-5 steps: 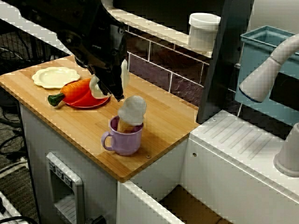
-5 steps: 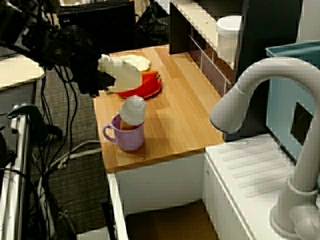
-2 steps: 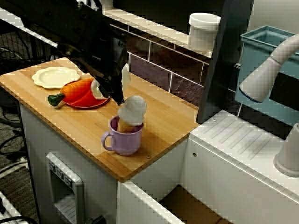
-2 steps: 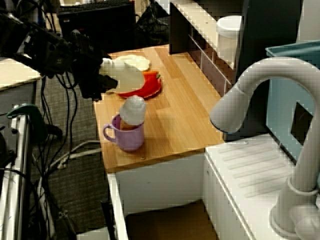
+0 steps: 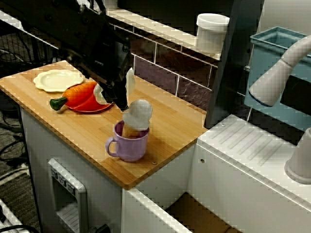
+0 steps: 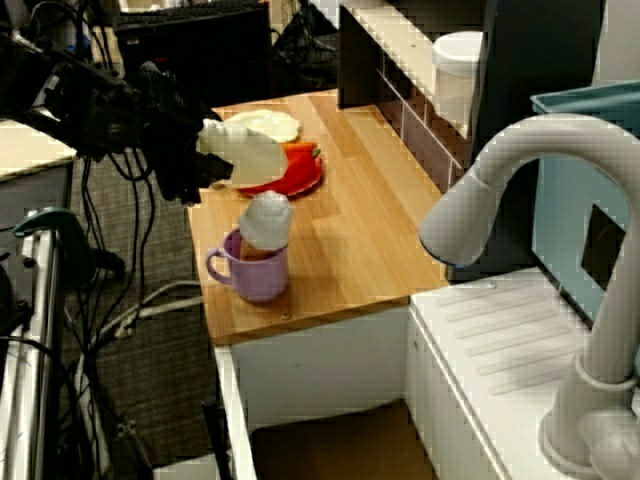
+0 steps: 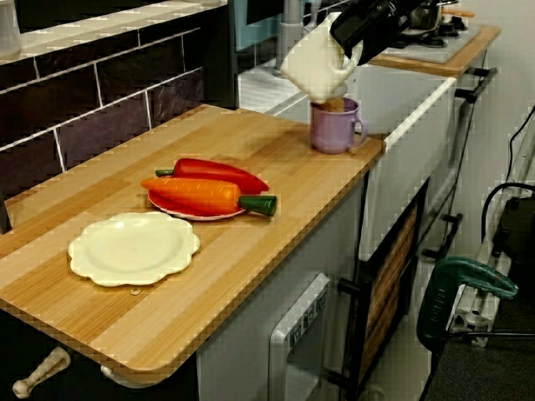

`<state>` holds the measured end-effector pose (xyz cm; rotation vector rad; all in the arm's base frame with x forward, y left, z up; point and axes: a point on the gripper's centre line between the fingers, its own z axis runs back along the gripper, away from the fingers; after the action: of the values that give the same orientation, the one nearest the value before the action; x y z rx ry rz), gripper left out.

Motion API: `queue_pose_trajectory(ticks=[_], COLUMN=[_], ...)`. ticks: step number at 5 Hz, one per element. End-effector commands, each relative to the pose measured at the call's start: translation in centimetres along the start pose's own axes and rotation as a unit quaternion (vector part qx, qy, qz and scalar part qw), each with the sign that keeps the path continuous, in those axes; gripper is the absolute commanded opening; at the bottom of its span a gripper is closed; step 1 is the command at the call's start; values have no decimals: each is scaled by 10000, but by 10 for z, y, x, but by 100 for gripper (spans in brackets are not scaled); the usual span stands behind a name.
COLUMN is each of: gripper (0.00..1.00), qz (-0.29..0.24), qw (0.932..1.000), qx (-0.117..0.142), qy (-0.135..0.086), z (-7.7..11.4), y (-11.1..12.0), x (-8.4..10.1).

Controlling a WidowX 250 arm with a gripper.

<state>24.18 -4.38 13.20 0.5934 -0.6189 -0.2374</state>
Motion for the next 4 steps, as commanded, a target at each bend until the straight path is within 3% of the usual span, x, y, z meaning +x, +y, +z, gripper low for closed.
queue_pose_trajectory(ticks=[1,2,4], gripper=[0,0,0], qz=[28,96,432], qw=[10000,9996,9903], qx=[-10,-186,-920], qy=[-6,167,943], z=[-1,-2,-13], y=[9,16,42], x=[0,5,22])
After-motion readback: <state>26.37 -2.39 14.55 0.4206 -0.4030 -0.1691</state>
